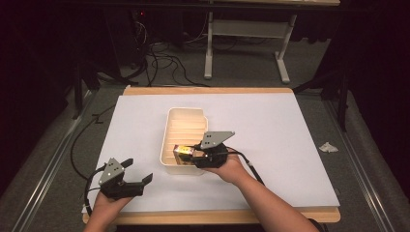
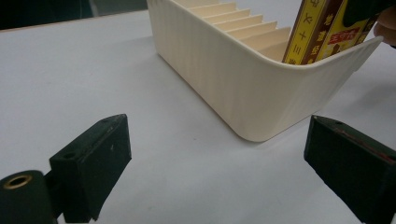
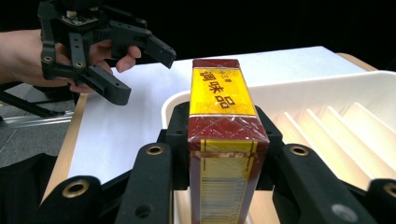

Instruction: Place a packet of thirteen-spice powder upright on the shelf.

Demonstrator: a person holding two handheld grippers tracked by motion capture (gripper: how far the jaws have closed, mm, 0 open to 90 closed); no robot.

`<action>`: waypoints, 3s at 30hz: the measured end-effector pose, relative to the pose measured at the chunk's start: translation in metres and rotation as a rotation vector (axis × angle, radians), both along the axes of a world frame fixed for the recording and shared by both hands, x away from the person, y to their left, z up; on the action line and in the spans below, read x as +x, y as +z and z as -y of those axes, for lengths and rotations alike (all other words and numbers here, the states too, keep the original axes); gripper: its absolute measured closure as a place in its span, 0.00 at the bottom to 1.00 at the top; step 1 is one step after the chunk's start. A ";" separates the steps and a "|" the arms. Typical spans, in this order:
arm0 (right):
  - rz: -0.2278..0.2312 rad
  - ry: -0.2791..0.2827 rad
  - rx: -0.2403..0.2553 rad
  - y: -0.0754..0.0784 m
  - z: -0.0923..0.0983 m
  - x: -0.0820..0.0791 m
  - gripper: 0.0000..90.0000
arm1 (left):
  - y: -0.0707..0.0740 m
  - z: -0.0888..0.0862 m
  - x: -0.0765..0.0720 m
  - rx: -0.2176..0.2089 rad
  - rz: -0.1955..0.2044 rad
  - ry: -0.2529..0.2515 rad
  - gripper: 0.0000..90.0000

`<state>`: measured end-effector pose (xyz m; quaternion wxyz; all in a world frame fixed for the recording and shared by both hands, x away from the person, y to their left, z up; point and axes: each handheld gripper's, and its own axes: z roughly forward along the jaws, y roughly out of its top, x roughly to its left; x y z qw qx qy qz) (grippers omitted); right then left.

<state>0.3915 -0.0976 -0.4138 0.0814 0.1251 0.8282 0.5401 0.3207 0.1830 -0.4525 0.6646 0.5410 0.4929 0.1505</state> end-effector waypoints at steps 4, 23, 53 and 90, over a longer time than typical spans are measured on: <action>-0.011 -0.006 -0.007 -0.004 -0.001 0.000 0.76 | 0.000 0.000 0.000 -0.003 0.000 0.000 0.09; -0.035 -0.003 -0.028 -0.014 -0.003 0.002 0.75 | 0.000 0.000 0.000 -0.005 -0.003 -0.003 0.09; -0.057 -0.003 -0.006 -0.012 0.000 0.002 0.69 | 0.000 0.001 -0.001 -0.003 -0.006 -0.007 0.09; -0.033 -0.082 0.048 0.007 0.011 -0.004 0.16 | 0.001 0.000 0.000 -0.009 -0.002 -0.010 0.09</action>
